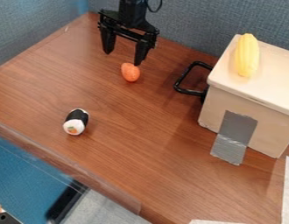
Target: Moved the thing to the left side of the table
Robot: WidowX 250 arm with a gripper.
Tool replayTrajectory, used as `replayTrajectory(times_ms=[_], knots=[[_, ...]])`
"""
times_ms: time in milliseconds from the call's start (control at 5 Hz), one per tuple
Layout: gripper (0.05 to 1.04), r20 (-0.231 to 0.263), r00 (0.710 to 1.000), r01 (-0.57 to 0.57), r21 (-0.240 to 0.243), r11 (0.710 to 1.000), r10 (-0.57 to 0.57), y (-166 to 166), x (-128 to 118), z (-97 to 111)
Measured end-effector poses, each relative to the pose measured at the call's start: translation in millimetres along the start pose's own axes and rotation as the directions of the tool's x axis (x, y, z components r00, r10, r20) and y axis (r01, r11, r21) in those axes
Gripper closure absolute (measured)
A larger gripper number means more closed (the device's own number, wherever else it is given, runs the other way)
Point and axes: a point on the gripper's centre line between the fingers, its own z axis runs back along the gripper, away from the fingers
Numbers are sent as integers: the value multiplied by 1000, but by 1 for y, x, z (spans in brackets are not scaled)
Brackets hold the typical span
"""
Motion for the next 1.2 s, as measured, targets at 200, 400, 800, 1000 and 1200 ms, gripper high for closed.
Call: replayTrajectory(times_ms=[200,400,800,1000,1200], knots=[[83,-40,999,2,-4,1000,-2,-2,-5,-15],[83,-80,997,-12,-20,1000,10,5,-35,-27],[83,-49,998,-35,-45,998,32,27,-83,-23],[83,-76,997,-26,-39,999,23,25,-104,-37],[83,-96,995,17,-34,999,-20,12,-119,-47]])
